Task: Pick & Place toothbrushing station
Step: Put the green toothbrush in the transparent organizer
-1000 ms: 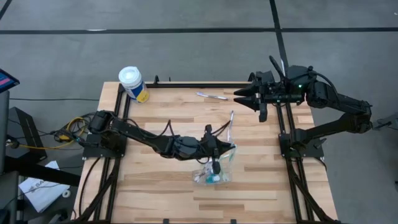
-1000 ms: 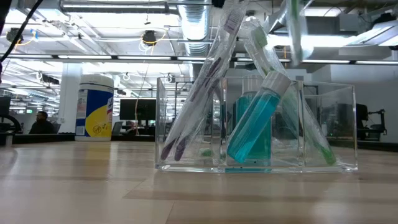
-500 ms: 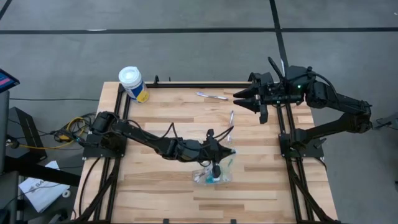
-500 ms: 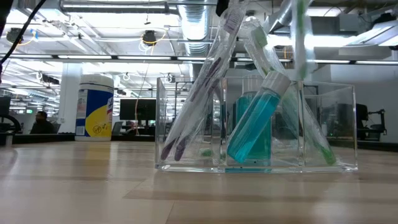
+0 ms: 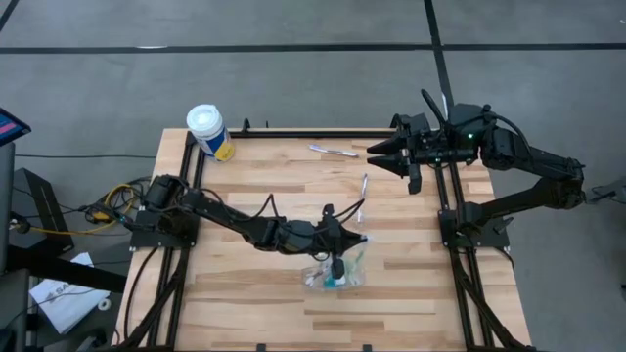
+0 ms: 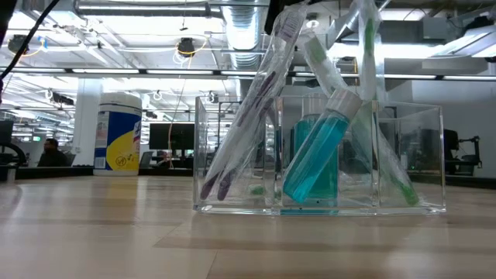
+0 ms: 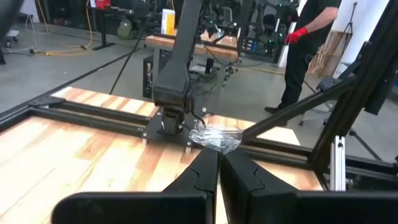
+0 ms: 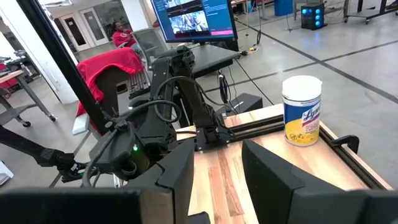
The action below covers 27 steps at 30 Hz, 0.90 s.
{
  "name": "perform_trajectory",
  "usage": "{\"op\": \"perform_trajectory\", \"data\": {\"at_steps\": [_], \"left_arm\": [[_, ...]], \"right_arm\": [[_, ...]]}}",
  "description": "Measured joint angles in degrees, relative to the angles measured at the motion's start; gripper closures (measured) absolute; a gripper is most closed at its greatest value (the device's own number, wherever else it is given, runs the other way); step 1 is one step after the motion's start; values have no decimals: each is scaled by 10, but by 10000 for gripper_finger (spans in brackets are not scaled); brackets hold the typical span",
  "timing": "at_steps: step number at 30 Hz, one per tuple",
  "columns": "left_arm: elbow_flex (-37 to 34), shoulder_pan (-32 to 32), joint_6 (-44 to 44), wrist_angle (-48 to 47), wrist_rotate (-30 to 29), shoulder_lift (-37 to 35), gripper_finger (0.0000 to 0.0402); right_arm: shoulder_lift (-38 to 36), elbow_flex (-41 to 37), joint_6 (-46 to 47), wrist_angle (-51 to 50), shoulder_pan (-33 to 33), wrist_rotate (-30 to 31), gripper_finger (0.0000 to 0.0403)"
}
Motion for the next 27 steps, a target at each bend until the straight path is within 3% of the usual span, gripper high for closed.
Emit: {"op": "perform_trajectory", "data": {"at_steps": [9, 17, 27], "left_arm": [[0, 1, 1, 13, 53, 0, 395], [0, 7, -6, 70, 55, 0, 398], [0, 17, -9, 73, 79, 0, 382]], "right_arm": [[0, 0, 1, 0, 0, 0, 276], [0, 0, 3, 2, 0, 0, 276], [0, 0, 10, 5, 0, 0, 276]]}}
